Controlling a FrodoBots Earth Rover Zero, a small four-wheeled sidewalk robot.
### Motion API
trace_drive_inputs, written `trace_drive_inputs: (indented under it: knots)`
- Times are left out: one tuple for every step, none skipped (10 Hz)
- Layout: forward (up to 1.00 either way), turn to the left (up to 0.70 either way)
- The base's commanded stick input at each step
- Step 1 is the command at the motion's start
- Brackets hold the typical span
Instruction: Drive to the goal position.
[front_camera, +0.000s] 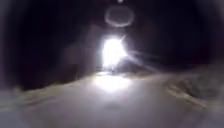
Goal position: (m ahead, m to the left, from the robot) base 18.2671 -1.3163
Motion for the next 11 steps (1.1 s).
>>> trace_drive_inputs:
  knots:
    - [0.85,0.0]
    - [0.85,0.0]
    - [0.85,0.0]
    - [0.85,0.0]
    - [0.85,0.0]
    - [0.85,0.0]
    - [0.85,0.0]
    - [0.85,0.0]
    - [0.85,0.0]
    - [0.85,0.0]
    - [0.85,0.0]
